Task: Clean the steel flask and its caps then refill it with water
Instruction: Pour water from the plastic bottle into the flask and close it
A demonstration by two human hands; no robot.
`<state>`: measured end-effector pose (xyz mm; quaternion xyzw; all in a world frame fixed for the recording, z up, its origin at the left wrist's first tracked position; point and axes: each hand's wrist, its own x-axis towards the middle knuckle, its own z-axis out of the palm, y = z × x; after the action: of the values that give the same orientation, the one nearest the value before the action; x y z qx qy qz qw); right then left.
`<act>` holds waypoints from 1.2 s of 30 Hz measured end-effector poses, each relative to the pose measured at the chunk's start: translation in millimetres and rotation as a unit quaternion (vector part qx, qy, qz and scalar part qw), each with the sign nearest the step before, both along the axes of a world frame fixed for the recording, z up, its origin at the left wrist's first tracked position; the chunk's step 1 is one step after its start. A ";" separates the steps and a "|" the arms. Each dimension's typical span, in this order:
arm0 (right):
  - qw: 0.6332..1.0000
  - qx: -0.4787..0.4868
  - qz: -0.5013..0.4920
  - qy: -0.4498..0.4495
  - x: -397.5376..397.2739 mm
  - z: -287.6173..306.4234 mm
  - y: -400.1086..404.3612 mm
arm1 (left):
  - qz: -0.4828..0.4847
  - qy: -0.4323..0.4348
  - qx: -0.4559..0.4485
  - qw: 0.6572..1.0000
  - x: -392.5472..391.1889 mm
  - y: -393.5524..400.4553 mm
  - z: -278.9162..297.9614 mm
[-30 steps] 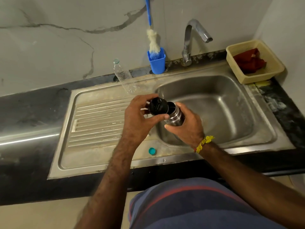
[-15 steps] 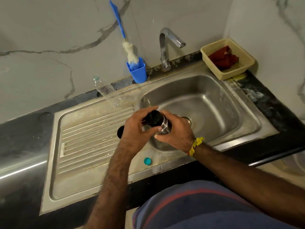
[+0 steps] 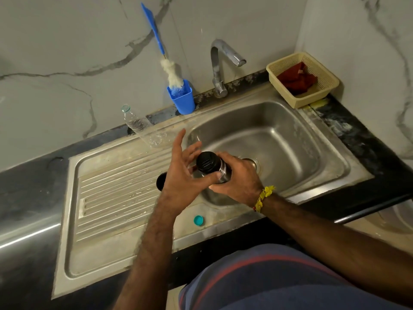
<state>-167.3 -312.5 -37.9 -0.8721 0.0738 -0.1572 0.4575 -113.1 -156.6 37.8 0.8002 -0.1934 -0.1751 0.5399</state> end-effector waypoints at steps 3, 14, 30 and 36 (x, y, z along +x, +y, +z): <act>1.000 0.000 0.006 0.002 1.4 -0.9 0.9 | 0.089 -0.057 0.041 0.994 -9.5 -9.5 -2.8; 0.999 0.031 0.018 -0.001 3.7 -3.0 -0.1 | 0.159 -0.053 -0.027 0.985 -15.9 -21.5 -18.9; 0.998 0.064 0.008 -0.019 -0.6 0.5 -7.5 | 0.096 -0.101 -0.051 0.989 -19.1 -23.4 -28.1; 0.998 0.067 0.003 -0.023 0.2 4.5 -6.3 | 0.144 -0.101 -0.073 0.982 -23.6 -29.2 -27.1</act>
<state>-167.0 -318.8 -33.4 -0.8361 0.0710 -0.1701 0.5167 -136.7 -185.8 10.7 0.7919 -0.1413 0.0006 0.5941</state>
